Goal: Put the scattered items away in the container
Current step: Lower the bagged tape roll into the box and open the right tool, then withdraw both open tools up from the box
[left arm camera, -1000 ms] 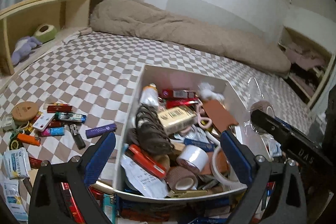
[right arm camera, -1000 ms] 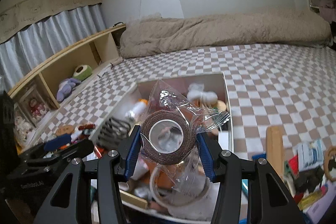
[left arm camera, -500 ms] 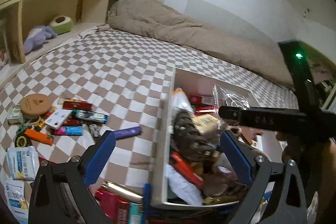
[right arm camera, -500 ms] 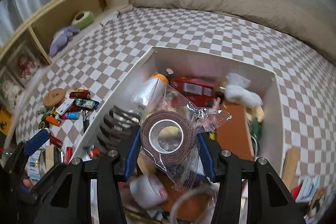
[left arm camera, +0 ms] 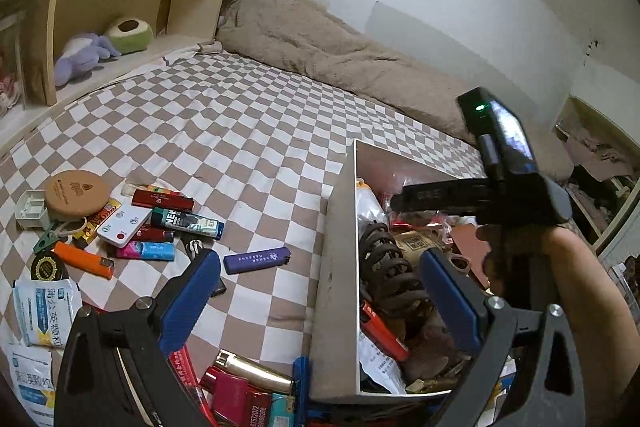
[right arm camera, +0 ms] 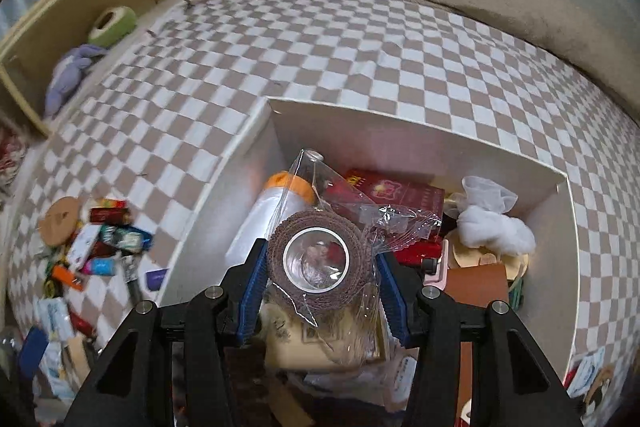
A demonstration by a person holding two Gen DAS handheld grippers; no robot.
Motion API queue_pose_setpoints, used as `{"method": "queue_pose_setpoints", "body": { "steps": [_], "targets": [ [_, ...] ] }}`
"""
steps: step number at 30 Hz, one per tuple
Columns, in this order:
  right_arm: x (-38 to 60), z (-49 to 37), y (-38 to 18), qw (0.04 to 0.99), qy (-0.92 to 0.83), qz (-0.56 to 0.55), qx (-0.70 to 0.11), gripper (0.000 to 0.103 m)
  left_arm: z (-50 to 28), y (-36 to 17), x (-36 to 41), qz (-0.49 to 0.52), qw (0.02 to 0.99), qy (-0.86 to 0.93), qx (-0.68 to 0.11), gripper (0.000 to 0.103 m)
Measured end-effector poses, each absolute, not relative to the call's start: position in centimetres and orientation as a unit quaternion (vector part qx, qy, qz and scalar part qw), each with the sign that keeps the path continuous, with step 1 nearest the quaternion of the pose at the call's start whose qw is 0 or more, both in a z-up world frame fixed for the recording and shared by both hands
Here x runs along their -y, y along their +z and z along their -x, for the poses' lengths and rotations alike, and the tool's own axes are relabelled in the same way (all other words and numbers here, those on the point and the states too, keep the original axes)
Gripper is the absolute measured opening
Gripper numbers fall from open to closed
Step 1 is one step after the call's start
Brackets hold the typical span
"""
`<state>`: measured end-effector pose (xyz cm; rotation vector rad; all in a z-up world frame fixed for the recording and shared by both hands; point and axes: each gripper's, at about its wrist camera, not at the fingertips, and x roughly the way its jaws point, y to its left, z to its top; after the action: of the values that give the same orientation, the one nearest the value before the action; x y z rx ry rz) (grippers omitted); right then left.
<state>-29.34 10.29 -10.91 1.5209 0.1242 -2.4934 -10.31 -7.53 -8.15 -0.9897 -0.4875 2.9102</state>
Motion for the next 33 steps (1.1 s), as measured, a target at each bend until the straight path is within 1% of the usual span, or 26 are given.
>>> {"method": "queue_pose_setpoints", "body": {
  "steps": [2, 3, 4, 9, 11, 15, 20, 28, 30, 33],
  "targets": [
    [-10.1, 29.6, -11.7, 0.088, -0.843, -0.528, -0.058, 0.073, 10.3, -8.2, 7.6, 0.318, 0.015, 0.935, 0.158, 0.101],
    [-10.1, 29.6, -11.8, 0.077, -0.844, -0.527, -0.068, 0.091, 10.3, -8.2, 7.5, 0.319, 0.016, 0.934, 0.159, 0.101],
    [-10.2, 29.5, -11.7, 0.074, -0.846, -0.523, -0.072, 0.100, 10.3, -8.2, 7.5, 0.319, 0.017, 0.934, 0.161, 0.101],
    [-11.5, 28.6, -10.0, 0.067, -0.861, -0.502, -0.050, 0.100, 10.3, -8.2, 7.4, 0.320, 0.018, 0.933, 0.164, 0.101],
    [-12.1, 28.3, -9.2, 0.051, -0.870, -0.489, -0.048, 0.100, 10.3, -8.2, 7.5, 0.320, 0.019, 0.933, 0.165, 0.101],
    [-12.2, 28.5, -9.2, 0.022, -0.871, -0.484, -0.080, 0.100, 10.2, -8.2, 7.4, 0.319, 0.021, 0.933, 0.168, 0.101],
    [-11.0, 29.3, -11.7, 0.007, -0.851, -0.505, -0.143, 0.100, 10.3, -8.3, 7.5, 0.321, 0.021, 0.931, 0.169, 0.101],
    [-11.0, 29.5, -13.1, 0.013, -0.832, -0.519, -0.198, 0.100, 10.2, -8.3, 7.5, 0.322, 0.028, 0.931, 0.172, 0.101],
    [-11.4, 29.2, -12.6, 0.021, -0.833, -0.517, -0.198, 0.100, 10.2, -8.2, 7.6, 0.321, 0.029, 0.931, 0.173, 0.101],
    [-12.2, 28.7, -10.6, 0.039, -0.855, -0.491, -0.161, 0.100, 10.2, -8.2, 7.7, 0.321, 0.028, 0.930, 0.175, 0.101]
  ]
}}
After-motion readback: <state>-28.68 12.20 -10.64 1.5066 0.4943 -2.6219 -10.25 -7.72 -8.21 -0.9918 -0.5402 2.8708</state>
